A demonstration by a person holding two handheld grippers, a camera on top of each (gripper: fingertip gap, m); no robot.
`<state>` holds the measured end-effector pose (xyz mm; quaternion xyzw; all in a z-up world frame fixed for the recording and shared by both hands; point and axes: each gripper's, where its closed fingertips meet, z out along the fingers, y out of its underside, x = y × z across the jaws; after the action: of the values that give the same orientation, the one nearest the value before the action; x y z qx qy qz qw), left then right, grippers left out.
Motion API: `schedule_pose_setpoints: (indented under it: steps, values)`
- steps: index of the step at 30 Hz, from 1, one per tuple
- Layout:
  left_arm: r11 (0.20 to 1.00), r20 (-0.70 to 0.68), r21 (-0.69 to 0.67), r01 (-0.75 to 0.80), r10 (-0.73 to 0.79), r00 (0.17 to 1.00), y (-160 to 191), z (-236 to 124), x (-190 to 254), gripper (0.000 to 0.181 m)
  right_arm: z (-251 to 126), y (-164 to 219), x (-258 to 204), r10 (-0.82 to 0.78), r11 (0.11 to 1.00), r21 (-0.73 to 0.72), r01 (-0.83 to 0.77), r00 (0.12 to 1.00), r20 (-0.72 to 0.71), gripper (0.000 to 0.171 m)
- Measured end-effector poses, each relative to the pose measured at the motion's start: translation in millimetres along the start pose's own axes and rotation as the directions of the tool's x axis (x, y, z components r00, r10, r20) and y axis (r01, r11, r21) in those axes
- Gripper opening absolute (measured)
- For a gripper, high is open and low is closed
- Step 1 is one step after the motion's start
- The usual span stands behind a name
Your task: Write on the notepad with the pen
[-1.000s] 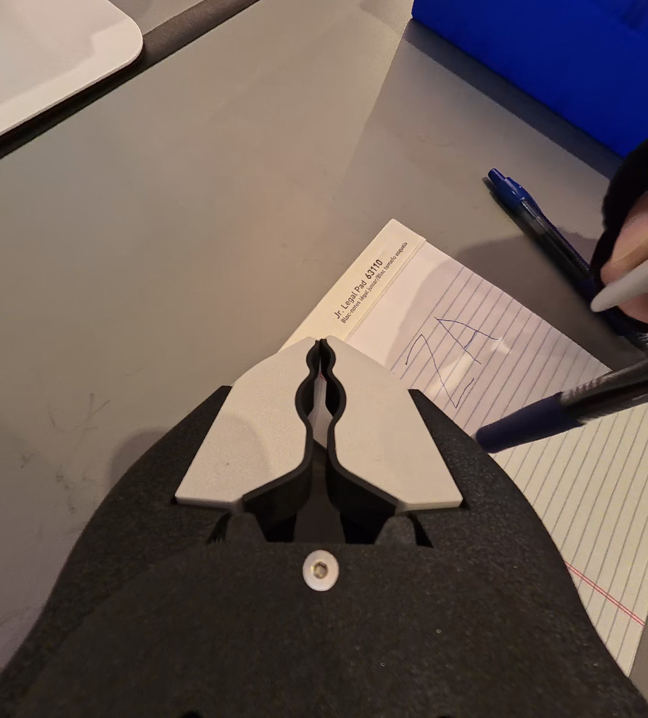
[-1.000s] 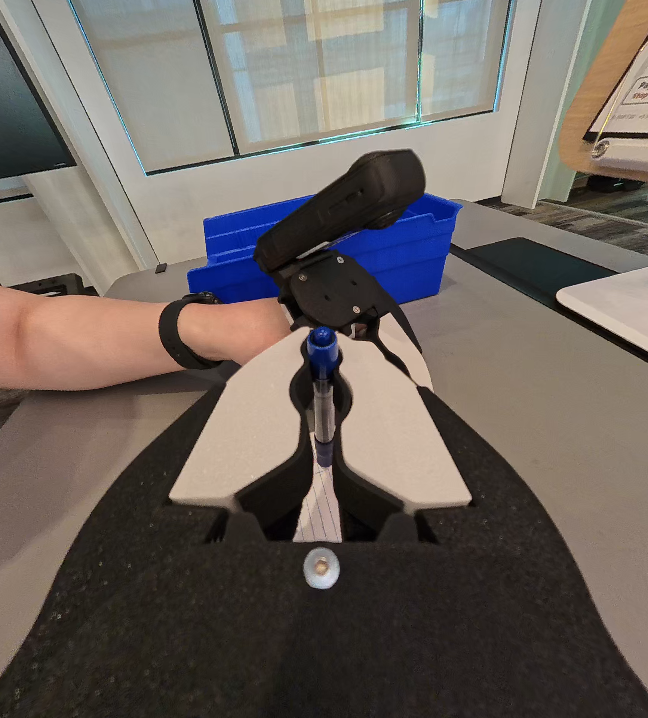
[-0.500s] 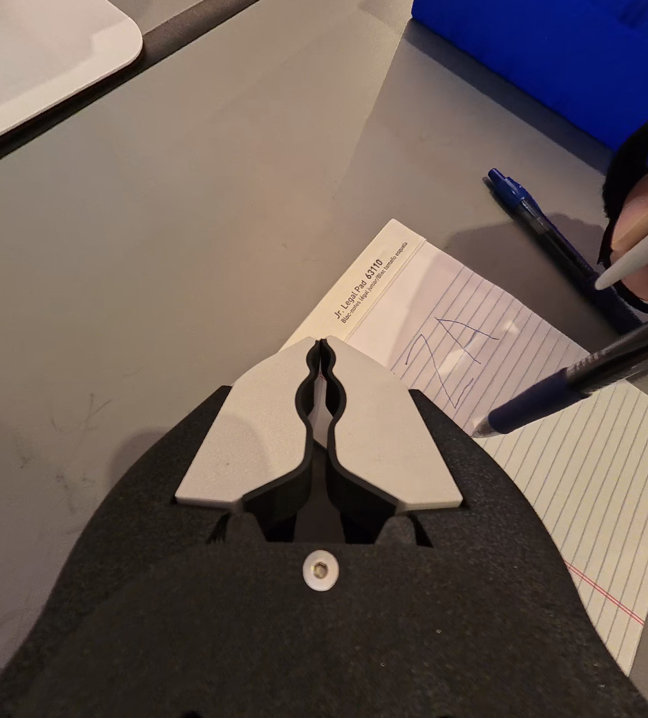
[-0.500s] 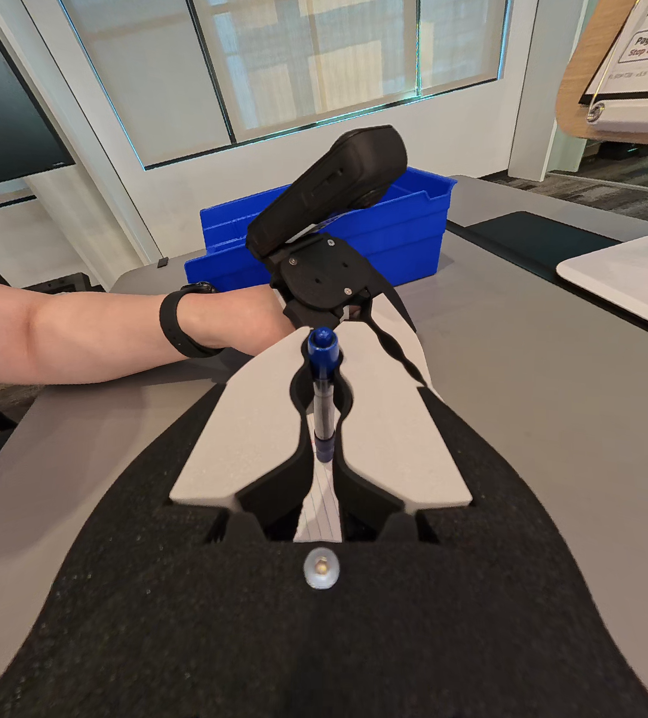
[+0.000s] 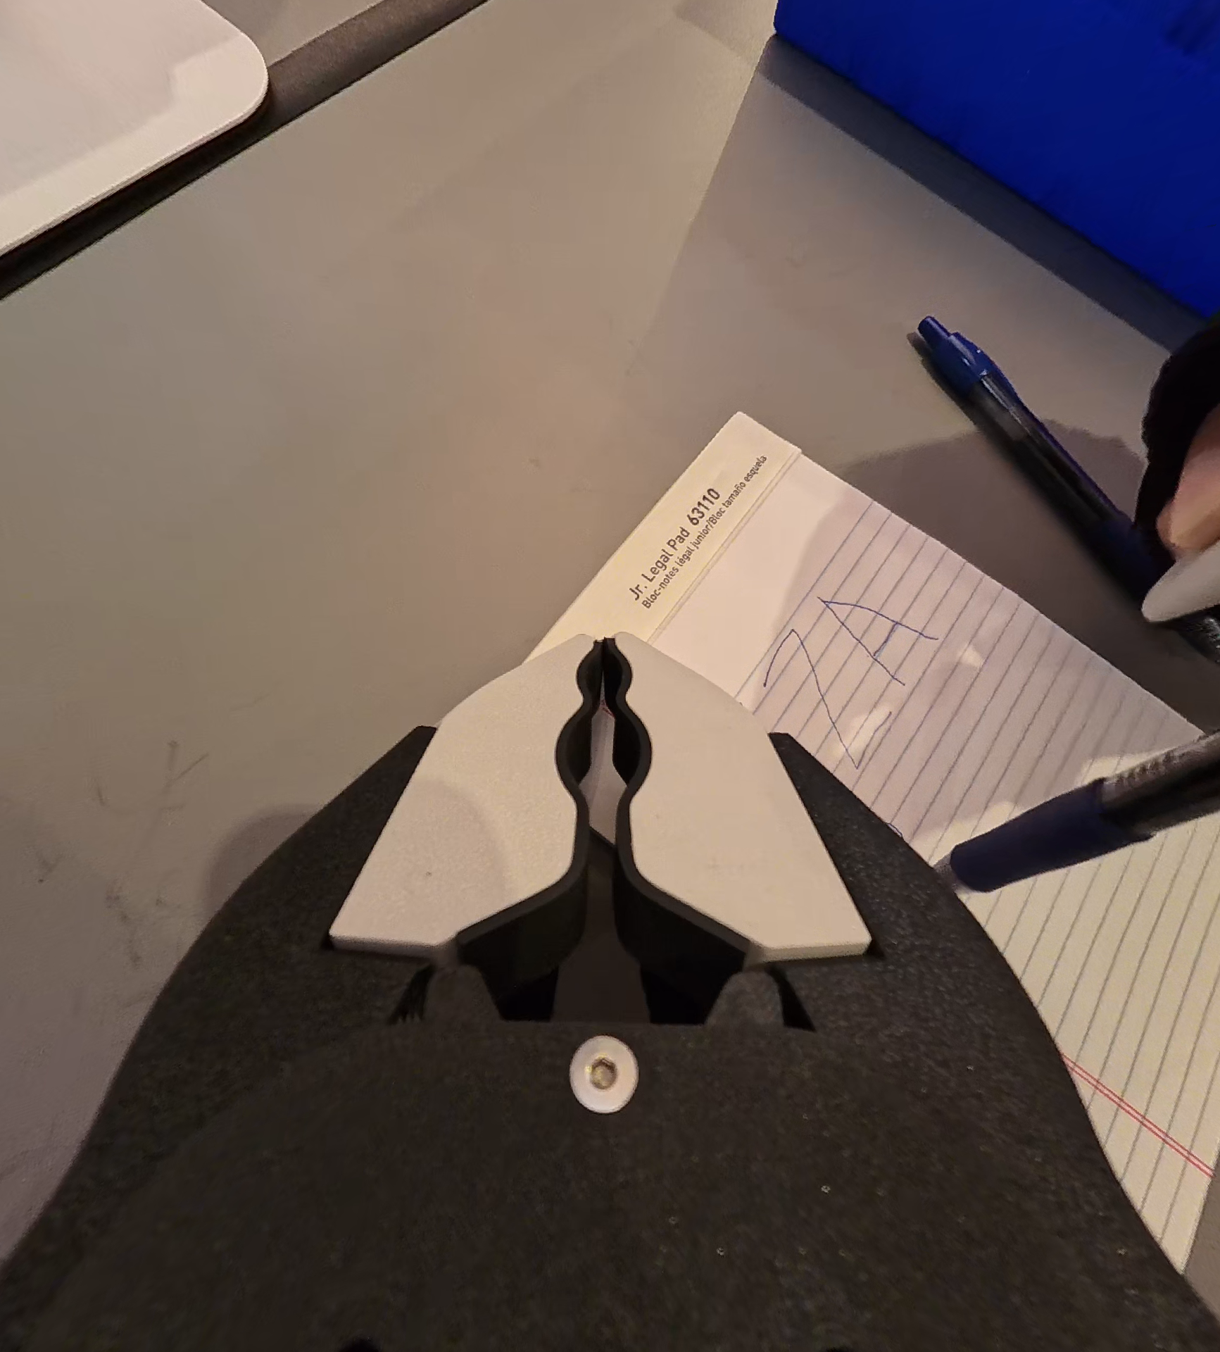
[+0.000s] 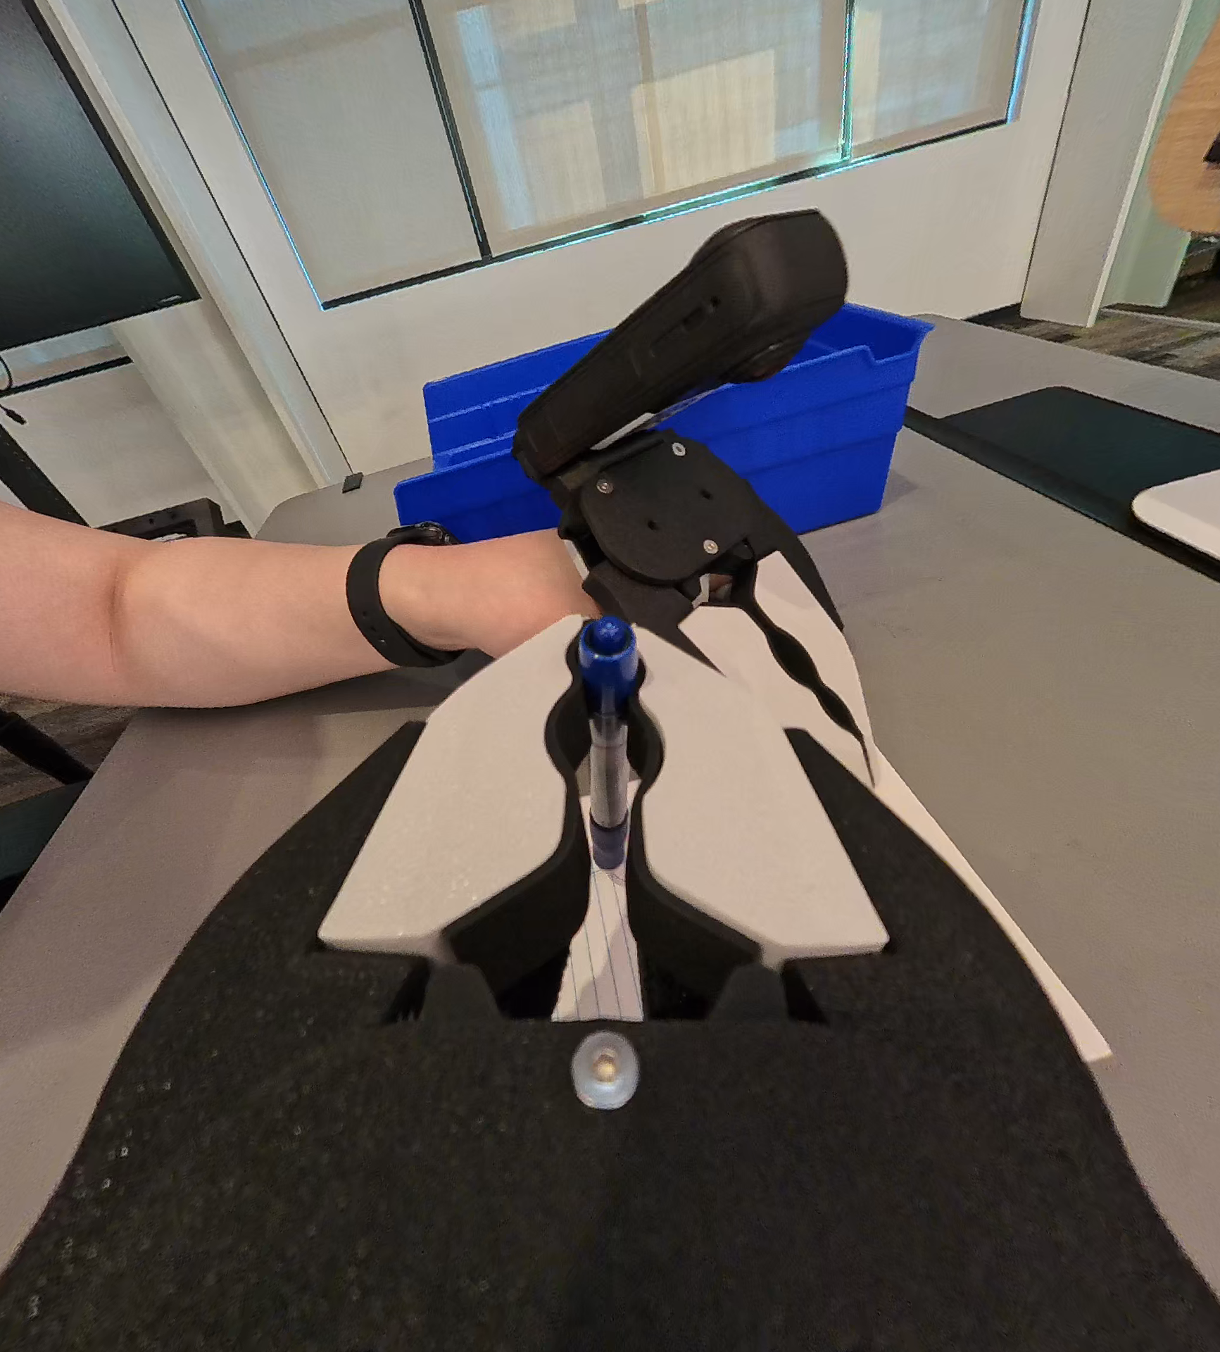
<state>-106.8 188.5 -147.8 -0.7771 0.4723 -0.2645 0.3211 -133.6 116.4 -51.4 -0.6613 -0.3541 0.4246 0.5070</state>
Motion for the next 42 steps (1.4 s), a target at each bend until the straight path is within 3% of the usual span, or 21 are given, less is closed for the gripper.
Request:
schedule_pose_setpoints:
  steps: [14,35,38,42]
  values:
    - [1.000,0.000,0.000,-0.001,0.001,1.000,0.0,-0.1,0.0,0.000,-8.1,3.6,-6.8,0.036,0.999,-0.043,-0.034,0.997,0.065,0.004]
    - [1.000,-0.001,0.000,-0.002,0.002,1.000,0.0,0.0,0.1,0.000,-2.8,-4.7,-22.4,-0.018,1.000,0.019,0.016,0.991,0.130,0.004]
    - [1.000,-0.002,0.000,-0.003,0.003,1.000,0.0,0.0,0.2,0.000,-21.9,-36.5,-24.6,-0.097,0.991,0.104,0.088,0.992,0.085,0.004]
    - [1.000,-0.002,0.000,-0.004,0.004,1.000,0.1,0.1,0.4,0.000,-37.2,-37.6,-7.6,-0.161,0.987,0.021,0.161,0.986,-0.034,0.004]
